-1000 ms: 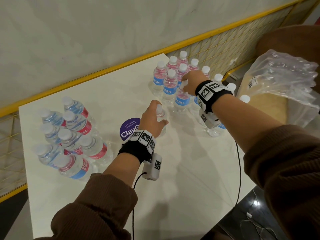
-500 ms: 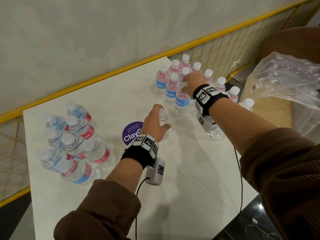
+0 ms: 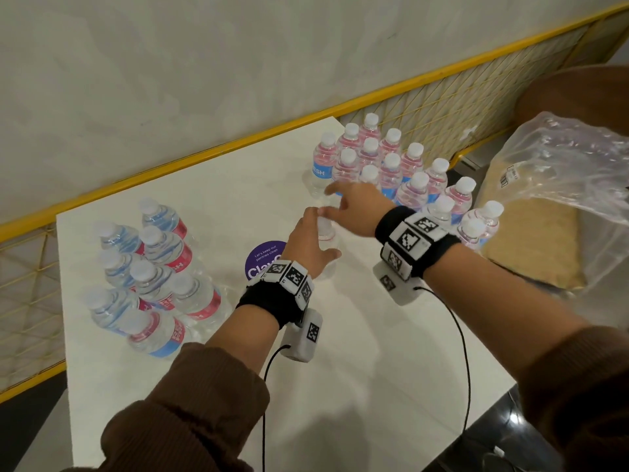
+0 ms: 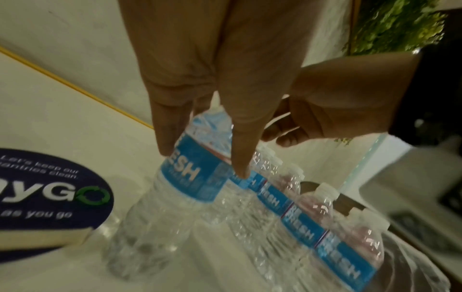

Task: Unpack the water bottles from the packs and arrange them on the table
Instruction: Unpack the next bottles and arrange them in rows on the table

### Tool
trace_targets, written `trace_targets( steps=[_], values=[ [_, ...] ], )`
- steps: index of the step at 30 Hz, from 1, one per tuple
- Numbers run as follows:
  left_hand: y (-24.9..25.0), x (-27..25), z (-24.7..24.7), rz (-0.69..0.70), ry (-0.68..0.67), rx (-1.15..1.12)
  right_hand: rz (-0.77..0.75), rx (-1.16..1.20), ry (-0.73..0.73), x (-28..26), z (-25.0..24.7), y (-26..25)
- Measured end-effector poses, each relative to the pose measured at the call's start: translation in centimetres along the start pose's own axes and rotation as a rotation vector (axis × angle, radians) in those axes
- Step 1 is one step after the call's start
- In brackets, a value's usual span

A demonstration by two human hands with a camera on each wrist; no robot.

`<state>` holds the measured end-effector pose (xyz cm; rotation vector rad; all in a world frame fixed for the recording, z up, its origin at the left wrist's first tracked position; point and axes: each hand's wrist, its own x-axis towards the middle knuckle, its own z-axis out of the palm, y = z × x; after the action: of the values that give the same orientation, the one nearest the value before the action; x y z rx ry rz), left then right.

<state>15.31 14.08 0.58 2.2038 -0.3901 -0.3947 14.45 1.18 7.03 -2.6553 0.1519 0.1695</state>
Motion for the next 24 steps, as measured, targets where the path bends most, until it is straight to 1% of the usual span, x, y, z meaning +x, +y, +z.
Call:
trace_targets(
  steps=[2, 4, 7, 9, 11, 14, 17, 22, 24],
  values=[
    [0.3, -0.1, -1.2, -0.082, -0.066, 0.070, -0.048, -0.018, -0.064, -0.7, 1.0, -0.9],
    [0.3, -0.6, -3.1, -0.141, -0.088, 0.211, -0.061, -0.053, -0.103, -0.8, 1.5, -1.2],
    [-0.3, -1.5, -6.7, -0.191, -0.029, 0.499, -0.071, -0.155, -0.125, -1.0, 1.6, -1.5],
    [-1.2, -2.3, -8.9, -0.282, -0.018, 0.663, -0.066, -0.192, -0.119, -1.1, 1.5, -1.6],
    [-2.1, -3.2, -10.5, -0.377, -0.045, 0.717, -0.048, -0.206, -0.112, -1.3, 1.4, -1.7],
    [-3.2, -4.4, -12.0, -0.435, -0.052, 0.788, -0.022, -0.209, -0.110, -1.4, 1.0, -1.5],
    [-4.0, -5.4, -12.4, -0.443, -0.022, 0.840, 0.029, -0.204, -0.098, -1.5, 0.5, -0.8],
    [-5.0, -5.5, -12.3, -0.428, -0.038, 0.888, 0.148, -0.205, -0.074, -1.6, -1.5, 1.8],
    [-5.1, -5.3, -12.3, -0.427, -0.031, 0.876, 0.170, -0.237, -0.073, -1.5, -2.5, 3.0]
  ],
)
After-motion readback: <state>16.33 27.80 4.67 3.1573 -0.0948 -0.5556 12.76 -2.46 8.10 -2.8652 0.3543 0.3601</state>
